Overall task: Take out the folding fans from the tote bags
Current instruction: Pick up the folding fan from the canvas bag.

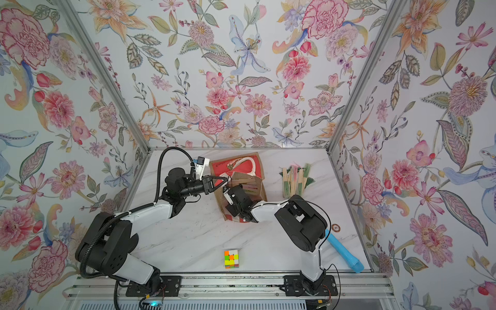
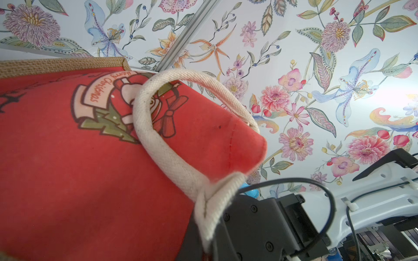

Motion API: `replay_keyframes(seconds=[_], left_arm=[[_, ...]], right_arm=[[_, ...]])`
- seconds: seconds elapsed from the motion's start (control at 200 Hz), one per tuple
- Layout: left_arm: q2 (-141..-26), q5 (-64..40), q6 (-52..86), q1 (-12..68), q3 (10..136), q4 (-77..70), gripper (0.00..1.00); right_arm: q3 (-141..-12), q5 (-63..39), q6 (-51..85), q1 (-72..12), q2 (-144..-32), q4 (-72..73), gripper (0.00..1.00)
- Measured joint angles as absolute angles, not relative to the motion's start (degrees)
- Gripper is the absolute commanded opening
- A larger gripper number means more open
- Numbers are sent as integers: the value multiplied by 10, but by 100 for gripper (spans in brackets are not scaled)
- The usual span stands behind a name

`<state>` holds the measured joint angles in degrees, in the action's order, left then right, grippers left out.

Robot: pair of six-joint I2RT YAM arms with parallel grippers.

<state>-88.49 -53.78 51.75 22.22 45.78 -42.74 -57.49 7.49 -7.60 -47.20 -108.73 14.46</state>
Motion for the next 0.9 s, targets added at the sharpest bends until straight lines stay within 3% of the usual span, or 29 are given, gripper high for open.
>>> replay_keyframes(seconds=[0.385,0.901], left_arm=[[-885,-538,530,222,454,-449,0],[-885,-538,528,222,454,-442,0]], right_arm=[[-517,4,-64,-462,-978,156,11],[-496,-108,-4,-433,-868,70,11]])
